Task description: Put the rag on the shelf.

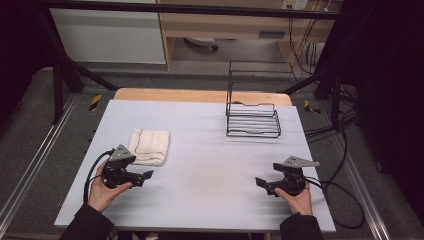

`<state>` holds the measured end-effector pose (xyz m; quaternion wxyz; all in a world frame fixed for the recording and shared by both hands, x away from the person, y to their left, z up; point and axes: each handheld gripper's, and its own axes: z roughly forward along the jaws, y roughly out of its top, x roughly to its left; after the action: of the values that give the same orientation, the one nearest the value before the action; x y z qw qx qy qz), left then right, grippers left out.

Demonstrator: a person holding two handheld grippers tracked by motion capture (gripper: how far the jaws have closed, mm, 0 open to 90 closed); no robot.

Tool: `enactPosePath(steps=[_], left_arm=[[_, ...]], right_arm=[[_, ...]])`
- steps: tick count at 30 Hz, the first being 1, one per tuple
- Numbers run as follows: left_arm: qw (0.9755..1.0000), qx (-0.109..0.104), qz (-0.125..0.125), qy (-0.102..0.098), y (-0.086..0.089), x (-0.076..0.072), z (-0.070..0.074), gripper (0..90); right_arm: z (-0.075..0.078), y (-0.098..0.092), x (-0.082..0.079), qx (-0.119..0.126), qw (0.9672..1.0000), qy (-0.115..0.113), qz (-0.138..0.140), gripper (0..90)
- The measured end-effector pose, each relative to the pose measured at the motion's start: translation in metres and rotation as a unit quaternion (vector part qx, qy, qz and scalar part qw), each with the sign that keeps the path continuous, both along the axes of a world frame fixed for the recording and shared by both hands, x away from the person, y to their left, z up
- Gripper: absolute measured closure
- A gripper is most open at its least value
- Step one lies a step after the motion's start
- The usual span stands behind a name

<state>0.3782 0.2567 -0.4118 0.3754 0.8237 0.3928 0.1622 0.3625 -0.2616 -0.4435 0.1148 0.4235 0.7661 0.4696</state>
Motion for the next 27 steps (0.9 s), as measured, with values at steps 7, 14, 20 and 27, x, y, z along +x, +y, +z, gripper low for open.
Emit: enactPosePath(steps=[7, 14, 20, 27], left_arm=[[0.9998, 0.018, 0.0, 0.0, -0.02, 0.016, 0.005, 16.8], [0.9993, 0.038, -0.004, 0.006, -0.04, 0.033, -0.001, 26.4], [0.9984, 0.053, -0.007, 0.021, -0.047, 0.042, -0.014, 40.9], [0.9977, 0.064, 0.001, 0.025, -0.05, 0.048, -0.024, 55.7]], right_arm=[[0.0, 0.0, 0.0, -0.001, 1.0, -0.003, -0.001, 0.6], [0.0, 0.0, 0.0, -0.001, 1.0, 0.0, 0.0, 0.6], [0.0, 0.0, 0.0, -0.002, 1.0, 0.0, 0.0, 0.6], [0.0, 0.0, 0.001, -0.004, 1.0, 0.001, 0.001, 0.6]])
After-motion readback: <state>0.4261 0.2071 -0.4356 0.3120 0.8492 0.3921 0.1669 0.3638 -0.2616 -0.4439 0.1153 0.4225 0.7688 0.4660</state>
